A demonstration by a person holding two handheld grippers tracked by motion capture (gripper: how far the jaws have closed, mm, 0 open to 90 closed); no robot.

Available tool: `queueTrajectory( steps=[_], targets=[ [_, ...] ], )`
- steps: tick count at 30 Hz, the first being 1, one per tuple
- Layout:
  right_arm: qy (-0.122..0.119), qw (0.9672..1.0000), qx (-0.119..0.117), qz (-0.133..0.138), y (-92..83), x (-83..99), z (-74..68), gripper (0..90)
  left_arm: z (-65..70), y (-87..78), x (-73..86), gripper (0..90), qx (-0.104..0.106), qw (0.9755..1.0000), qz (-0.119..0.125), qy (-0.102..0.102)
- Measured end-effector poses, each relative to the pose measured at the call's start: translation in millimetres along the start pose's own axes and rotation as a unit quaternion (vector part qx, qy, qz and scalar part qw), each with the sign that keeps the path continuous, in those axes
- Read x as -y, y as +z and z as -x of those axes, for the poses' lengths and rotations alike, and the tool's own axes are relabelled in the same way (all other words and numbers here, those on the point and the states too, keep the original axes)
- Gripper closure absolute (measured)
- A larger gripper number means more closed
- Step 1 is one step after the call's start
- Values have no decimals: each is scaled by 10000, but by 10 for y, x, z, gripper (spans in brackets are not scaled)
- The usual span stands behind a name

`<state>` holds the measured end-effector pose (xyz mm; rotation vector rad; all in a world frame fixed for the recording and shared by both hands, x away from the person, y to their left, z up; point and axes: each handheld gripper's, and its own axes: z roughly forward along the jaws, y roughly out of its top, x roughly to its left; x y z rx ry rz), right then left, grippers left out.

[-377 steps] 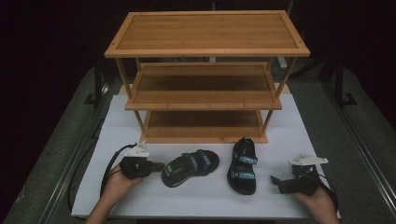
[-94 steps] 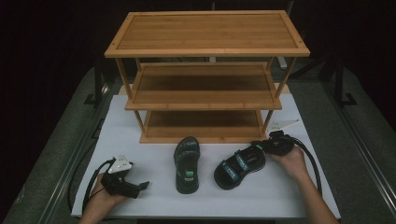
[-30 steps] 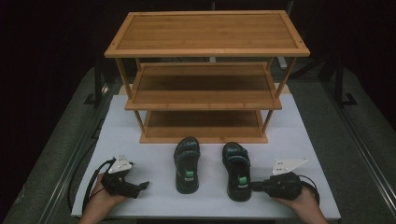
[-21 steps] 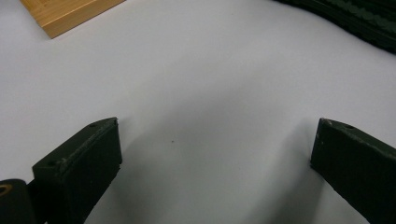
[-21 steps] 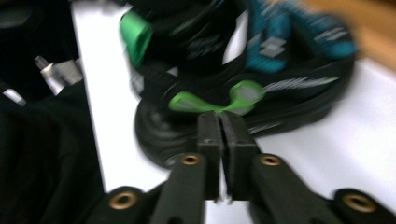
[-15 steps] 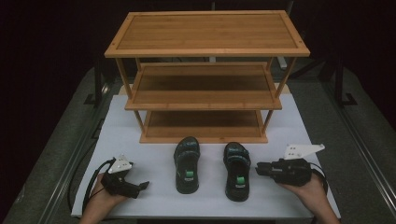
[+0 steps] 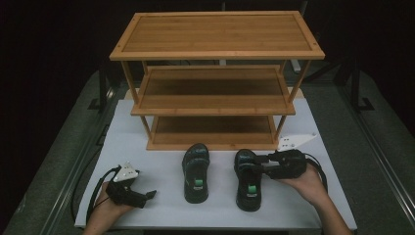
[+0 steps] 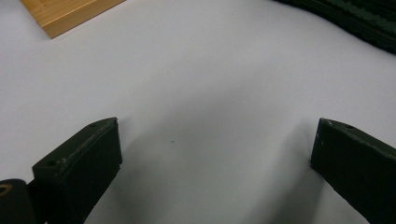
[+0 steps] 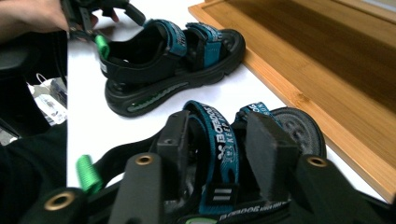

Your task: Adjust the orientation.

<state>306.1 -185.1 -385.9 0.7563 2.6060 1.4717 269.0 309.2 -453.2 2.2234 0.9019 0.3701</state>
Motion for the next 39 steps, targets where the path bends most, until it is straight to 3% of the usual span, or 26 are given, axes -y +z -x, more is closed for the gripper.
queueTrajectory(
  steps=[7,14,21,27,39],
  targets=[
    [57,9997,-115,-216,158,28,27,602,-1,-2,0,13,1,10000,-10,7],
    [19,9996,-81,-259,175,39,18,673,-1,-1,0,12,7,10000,-13,3],
    [-42,9997,-35,-227,152,6,8,680,-2,-2,0,12,7,10000,-13,4],
    [-135,9998,-108,-123,183,-125,-9,680,-1,1,0,12,4,10000,1,-3],
    [-301,9989,-320,-171,565,-379,39,680,1,2,0,12,2,10000,14,-18]
  ],
)
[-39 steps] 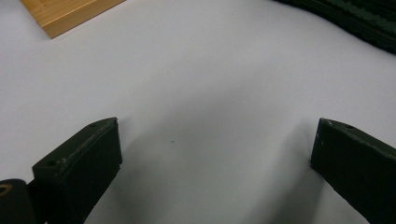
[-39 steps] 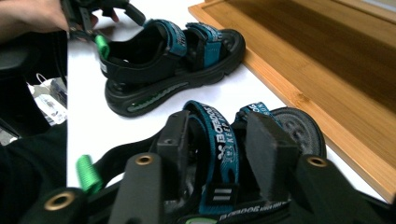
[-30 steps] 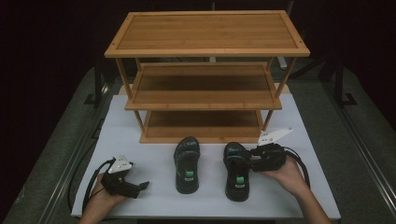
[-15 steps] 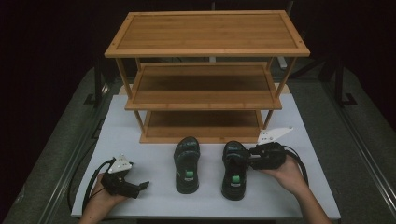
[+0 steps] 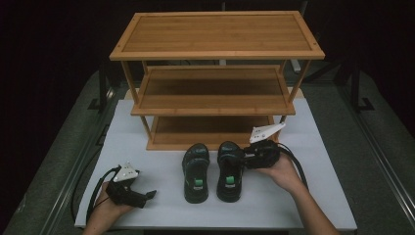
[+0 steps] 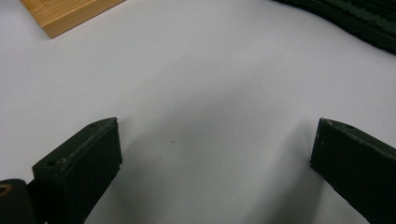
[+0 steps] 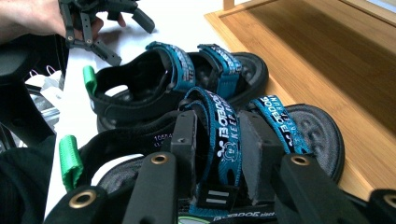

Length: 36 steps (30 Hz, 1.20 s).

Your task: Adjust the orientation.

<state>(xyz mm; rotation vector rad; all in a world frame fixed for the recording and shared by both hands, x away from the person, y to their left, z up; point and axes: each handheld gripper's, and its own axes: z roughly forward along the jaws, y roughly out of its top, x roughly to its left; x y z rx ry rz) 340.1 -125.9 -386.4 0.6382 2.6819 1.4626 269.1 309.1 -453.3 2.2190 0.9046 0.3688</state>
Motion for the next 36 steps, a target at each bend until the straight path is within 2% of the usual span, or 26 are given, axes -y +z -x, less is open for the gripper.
queueTrajectory(
  steps=[11,22,24,27,29,31,32,34,36],
  targets=[
    [-51,9997,-207,-123,225,-80,37,680,0,0,0,12,0,10000,0,1],
    [-34,9996,-261,-117,269,-60,51,677,1,0,0,12,-2,10000,-3,2],
    [-49,9996,-229,-126,268,-57,41,662,2,-1,-1,12,-6,10000,-7,5],
    [-33,9998,-217,-43,223,-54,27,583,4,-1,-4,13,-12,10000,-7,12],
    [-58,10000,-76,23,174,-55,4,540,4,-4,-10,13,-11,10000,-30,36],
    [-58,10000,-42,62,132,-44,-13,515,2,-6,-19,13,-4,10000,-56,41],
    [-61,10000,12,70,116,-37,-20,505,1,-18,-29,27,-21,10000,-63,38],
    [-62,9999,62,68,97,-20,-33,477,3,-42,-53,116,48,10000,17,29],
    [-35,9999,85,69,90,-8,-42,449,12,-56,-100,138,131,9999,90,-63]
  ],
)
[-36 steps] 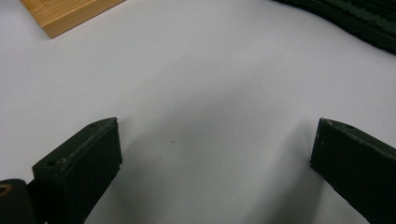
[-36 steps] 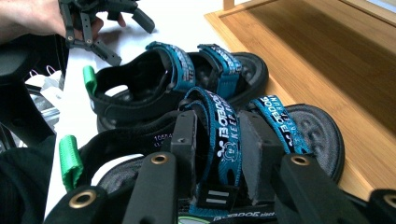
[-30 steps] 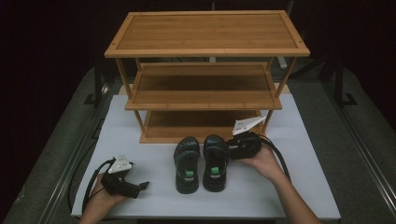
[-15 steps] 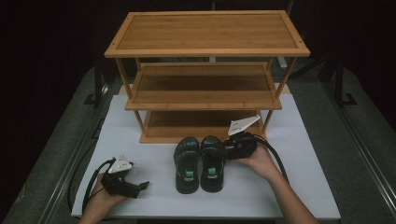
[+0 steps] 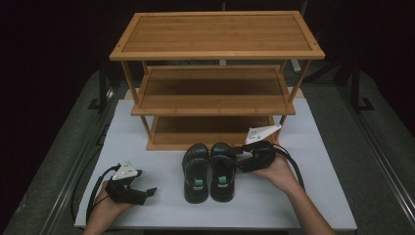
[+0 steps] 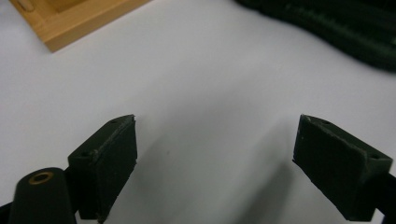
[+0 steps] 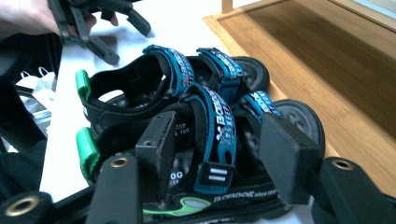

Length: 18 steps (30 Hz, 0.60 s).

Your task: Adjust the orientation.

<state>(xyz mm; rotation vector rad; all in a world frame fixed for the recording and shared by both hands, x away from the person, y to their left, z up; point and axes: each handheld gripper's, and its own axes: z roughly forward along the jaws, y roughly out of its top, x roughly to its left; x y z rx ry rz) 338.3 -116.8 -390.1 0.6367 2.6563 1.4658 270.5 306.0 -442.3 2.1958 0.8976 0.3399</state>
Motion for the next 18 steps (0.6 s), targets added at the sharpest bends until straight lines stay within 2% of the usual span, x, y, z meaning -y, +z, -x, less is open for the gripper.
queueTrajectory(
  steps=[6,8,10,18],
  targets=[
    [24,9999,158,-41,-70,26,-35,423,59,-18,-203,240,275,9995,170,-3],
    [71,9998,158,-56,-90,38,-38,423,81,-12,-301,288,433,9988,247,28],
    [43,9998,195,-56,-102,46,-46,420,104,2,-388,295,567,9979,306,68],
    [47,9998,214,-18,-110,37,-55,422,202,54,-764,311,784,9954,368,409]
  ],
)
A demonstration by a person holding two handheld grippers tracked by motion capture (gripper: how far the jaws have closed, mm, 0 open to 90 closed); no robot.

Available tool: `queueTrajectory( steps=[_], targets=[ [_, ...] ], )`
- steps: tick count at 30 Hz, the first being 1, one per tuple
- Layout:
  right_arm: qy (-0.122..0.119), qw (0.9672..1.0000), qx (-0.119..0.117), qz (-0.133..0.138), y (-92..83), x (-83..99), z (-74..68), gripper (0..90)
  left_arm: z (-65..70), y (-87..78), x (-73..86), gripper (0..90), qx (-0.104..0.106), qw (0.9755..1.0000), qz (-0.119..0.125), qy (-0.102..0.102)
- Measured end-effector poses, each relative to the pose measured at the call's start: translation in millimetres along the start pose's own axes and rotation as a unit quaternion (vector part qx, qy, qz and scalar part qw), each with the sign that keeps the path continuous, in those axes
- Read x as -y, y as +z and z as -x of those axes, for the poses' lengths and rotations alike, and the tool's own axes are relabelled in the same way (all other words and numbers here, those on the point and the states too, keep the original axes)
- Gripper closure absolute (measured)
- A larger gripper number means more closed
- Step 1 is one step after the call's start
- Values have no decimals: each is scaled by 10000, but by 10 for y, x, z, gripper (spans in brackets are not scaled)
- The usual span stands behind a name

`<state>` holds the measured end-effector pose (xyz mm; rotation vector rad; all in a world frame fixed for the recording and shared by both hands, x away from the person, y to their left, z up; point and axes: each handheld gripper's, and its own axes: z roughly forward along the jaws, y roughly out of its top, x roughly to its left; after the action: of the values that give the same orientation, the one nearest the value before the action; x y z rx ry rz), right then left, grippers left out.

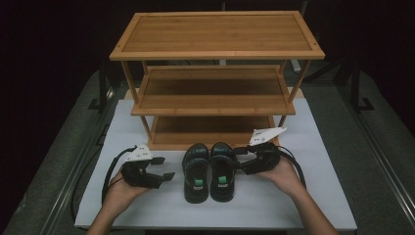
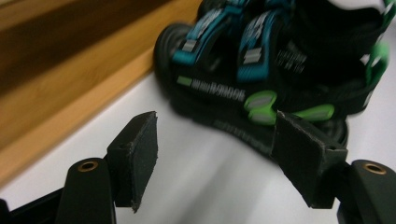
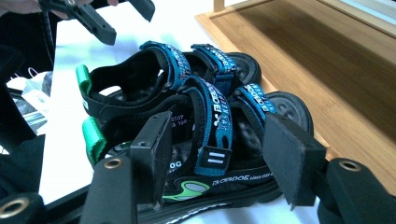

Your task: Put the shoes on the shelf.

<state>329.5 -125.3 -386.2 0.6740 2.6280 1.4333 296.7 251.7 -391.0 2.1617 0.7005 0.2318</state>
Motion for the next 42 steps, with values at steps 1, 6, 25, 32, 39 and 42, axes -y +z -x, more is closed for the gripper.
queueTrajectory(
  steps=[1,6,25,32,39,42],
  targets=[
    [-16,10000,4,-9,9,1,3,422,10,17,-42,314,45,10000,20,46],
    [-20,10000,7,-31,32,-1,-5,423,46,114,-209,331,207,9996,82,149],
    [-2,9999,34,-161,182,13,9,538,114,491,-455,558,507,9969,-197,571],
    [-22,9998,19,-174,238,13,-9,620,114,562,-404,612,540,9959,-373,624],
    [-4,9998,57,-199,277,14,-34,684,154,560,-410,693,432,9958,-341,737],
    [10,9998,91,-155,267,11,-36,690,173,551,-422,700,339,9962,-254,765]
  ],
)
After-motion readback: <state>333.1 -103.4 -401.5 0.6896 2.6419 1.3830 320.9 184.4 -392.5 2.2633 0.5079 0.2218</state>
